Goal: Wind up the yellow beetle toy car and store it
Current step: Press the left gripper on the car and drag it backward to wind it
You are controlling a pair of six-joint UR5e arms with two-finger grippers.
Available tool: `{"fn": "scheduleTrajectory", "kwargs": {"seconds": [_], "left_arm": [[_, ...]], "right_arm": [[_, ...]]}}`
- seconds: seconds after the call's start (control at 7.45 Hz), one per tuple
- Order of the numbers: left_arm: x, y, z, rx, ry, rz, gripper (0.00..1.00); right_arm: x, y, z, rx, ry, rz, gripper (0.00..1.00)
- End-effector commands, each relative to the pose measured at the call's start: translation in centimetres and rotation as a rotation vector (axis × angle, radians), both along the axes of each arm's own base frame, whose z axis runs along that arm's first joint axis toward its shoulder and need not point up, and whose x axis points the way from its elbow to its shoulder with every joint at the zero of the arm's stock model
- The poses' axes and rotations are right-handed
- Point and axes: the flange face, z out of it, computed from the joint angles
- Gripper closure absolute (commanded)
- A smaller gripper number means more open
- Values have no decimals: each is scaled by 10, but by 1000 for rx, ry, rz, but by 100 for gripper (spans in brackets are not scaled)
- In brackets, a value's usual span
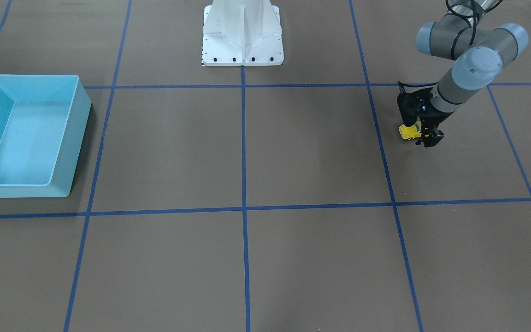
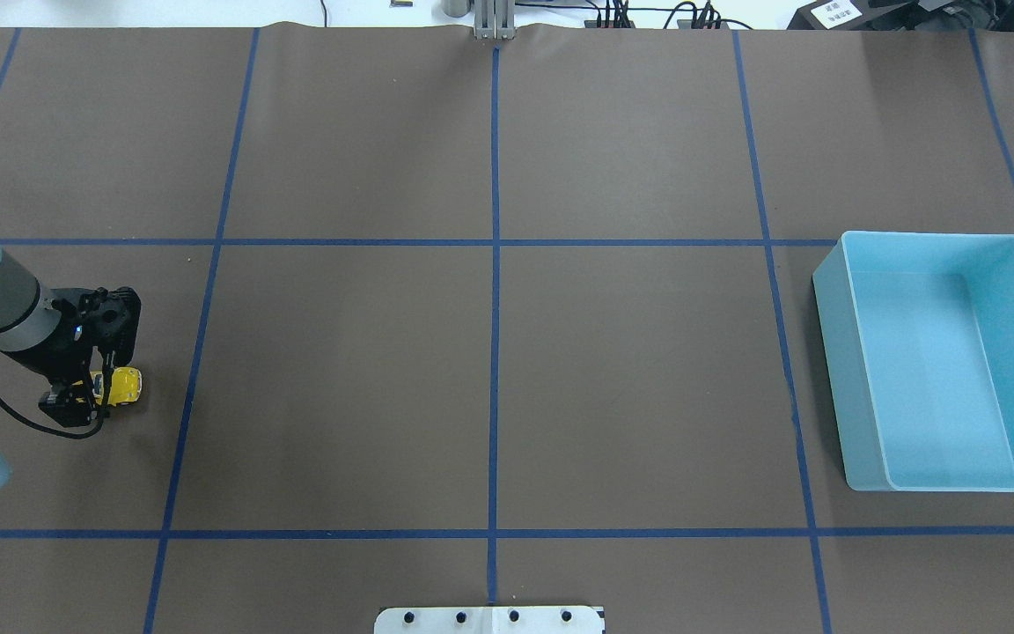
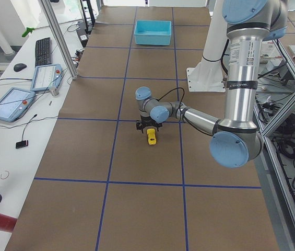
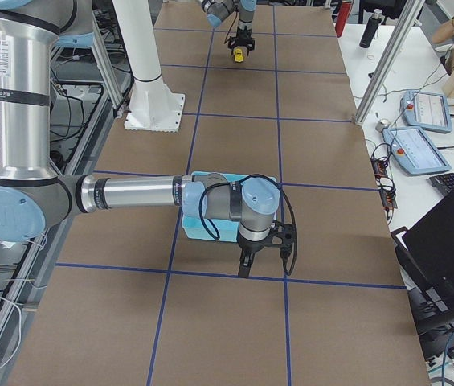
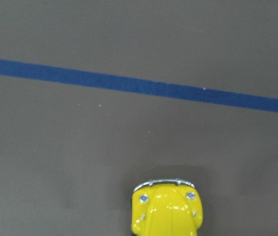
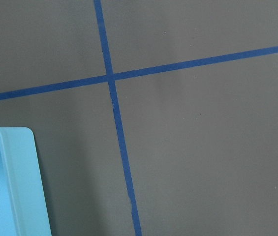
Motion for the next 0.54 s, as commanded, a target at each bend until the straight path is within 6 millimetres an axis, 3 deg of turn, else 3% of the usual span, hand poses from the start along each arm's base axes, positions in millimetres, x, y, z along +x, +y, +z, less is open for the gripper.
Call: {"fn": "scheduleTrajectory", "kwargs": {"seconds": [0.0, 0.4], "left_arm": [[1, 6, 1, 2, 1, 9, 0], [-9, 2, 3, 63, -16, -115, 0]], "right_arm": [[0, 0, -2, 4, -3, 0, 0], [-1, 0, -2, 2, -17, 0, 0]]}}
